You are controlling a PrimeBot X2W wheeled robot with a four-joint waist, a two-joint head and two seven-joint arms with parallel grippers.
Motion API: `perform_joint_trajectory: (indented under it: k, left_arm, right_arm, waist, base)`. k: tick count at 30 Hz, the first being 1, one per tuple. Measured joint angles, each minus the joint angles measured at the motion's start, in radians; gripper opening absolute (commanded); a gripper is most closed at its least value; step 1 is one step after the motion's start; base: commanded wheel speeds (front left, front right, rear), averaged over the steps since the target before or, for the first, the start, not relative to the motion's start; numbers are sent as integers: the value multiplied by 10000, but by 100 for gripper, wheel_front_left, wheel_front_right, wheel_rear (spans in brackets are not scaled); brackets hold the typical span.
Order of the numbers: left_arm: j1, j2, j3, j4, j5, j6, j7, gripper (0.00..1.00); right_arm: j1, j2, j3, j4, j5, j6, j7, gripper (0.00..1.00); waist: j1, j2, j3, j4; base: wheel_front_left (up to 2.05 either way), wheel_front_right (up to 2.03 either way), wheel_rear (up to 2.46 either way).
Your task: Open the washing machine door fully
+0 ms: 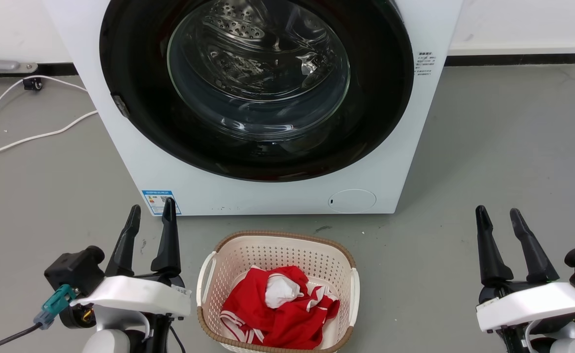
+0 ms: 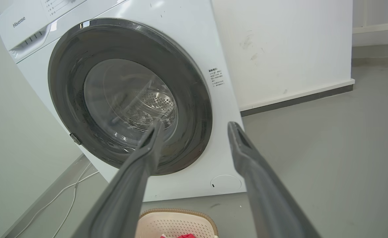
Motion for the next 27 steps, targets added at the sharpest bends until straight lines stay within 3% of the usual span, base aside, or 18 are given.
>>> perform_joint_trajectory:
  k: [12,27]
  left_arm:
    - [6,293,-384,-33,1225,403,-311,100]
    - [44,407,-625,-38,2334,577,-639,100]
  right_arm:
    - [118,10,23,-190,-1281,2,-79,100]
    - [107,19,59,-140,-2282,2,-288,100]
  waist:
    - [0,0,-4,-21]
    - [0,0,7,-42]
  base:
    - [0,0,0]
    - [0,0,0]
